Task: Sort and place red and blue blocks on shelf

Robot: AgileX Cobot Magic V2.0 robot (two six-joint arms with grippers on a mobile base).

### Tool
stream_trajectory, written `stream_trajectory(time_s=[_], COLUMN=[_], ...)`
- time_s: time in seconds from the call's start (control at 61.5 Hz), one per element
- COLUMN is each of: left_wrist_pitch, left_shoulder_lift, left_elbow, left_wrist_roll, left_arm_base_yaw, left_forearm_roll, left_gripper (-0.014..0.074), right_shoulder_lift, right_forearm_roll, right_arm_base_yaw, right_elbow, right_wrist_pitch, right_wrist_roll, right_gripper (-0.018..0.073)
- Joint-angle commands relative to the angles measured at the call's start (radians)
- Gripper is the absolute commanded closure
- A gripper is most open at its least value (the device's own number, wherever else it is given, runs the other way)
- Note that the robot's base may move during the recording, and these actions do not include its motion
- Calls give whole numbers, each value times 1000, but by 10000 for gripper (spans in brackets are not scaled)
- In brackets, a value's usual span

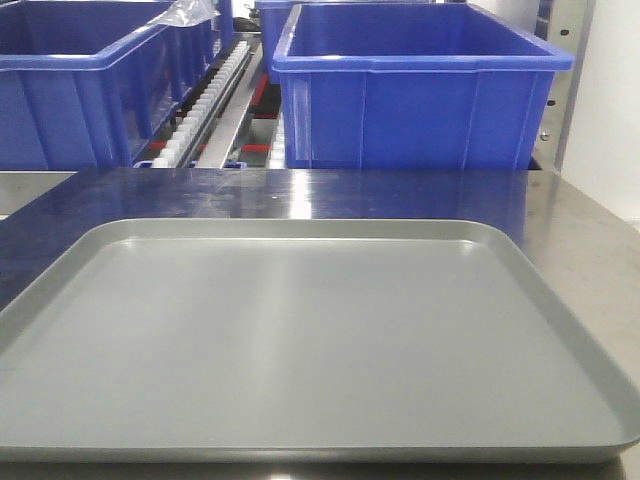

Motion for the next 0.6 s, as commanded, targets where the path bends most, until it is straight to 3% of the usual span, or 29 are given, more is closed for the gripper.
stream_trajectory(time_s=[0.0,0.585], left_wrist_pitch=[-98,-98], left_shoulder_lift=[8,8], left_elbow=[-28,-28], left_wrist_roll=[1,1], left_arm_base_yaw=[1,1], left_forearm_roll=[-3,-3], left_gripper=[471,472], right_shoulder_lift=[9,9], right_forearm_roll=[-7,-7], right_arm_base_yaw=[-8,-8], right_elbow=[-27,-27], right_wrist_pitch=[-85,-85], right_wrist_roll=[-6,-6], right_gripper=[508,508])
